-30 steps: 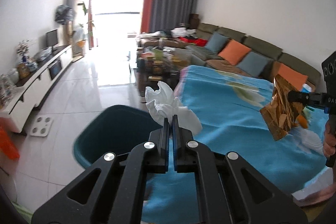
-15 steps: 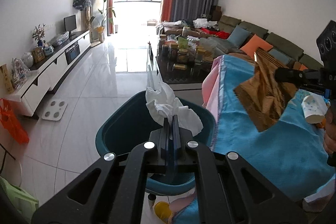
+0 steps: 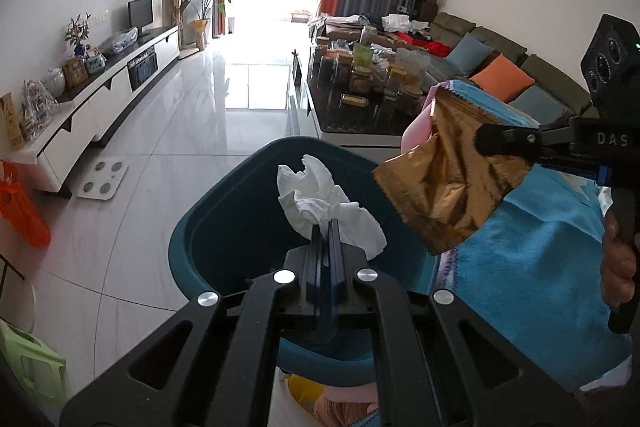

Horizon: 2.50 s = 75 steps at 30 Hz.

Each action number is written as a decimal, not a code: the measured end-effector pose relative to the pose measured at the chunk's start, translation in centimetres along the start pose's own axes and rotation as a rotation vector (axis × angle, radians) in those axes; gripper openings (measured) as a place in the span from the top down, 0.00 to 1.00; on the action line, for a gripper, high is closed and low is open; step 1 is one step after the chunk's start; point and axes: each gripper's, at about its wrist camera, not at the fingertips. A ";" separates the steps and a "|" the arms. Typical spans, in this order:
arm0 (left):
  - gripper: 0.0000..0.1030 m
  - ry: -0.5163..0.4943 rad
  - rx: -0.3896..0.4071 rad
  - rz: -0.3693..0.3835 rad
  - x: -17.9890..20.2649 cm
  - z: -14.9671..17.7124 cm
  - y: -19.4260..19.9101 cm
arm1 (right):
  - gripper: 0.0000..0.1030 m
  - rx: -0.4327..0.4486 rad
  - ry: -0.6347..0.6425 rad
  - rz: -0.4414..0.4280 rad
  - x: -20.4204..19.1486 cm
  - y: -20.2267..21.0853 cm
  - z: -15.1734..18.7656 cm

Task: Collect trash
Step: 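Carry the tissue and the wrapper over the teal bin and open both tools, then swing both open tools back over the table, then grasp a white foam net with the left tool while the right tool grasps another foam net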

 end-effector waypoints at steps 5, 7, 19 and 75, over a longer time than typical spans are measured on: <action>0.97 0.010 -0.019 -0.005 0.1 -0.1 -1.3 | 0.94 -0.038 -0.012 0.006 -0.2 -1.8 -0.5; 0.97 0.017 -0.024 -0.006 0.1 0.0 -1.7 | 0.91 -0.054 -0.015 0.008 -0.2 -2.3 -0.4; 0.78 0.056 -0.018 -0.024 -0.2 0.2 -2.5 | 0.77 -0.055 -0.011 0.020 0.0 -1.7 -0.3; 0.85 -0.618 -0.333 0.739 39.7 16.2 2.7 | 0.58 0.301 -0.241 0.375 13.7 29.6 18.2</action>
Point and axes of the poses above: each gripper's, at about its wrist camera, not at the fingertips, and y roughly against the way its jaws point, x to its right, z to its underside, and after that the axes turned 8 degrees about y, right-handed
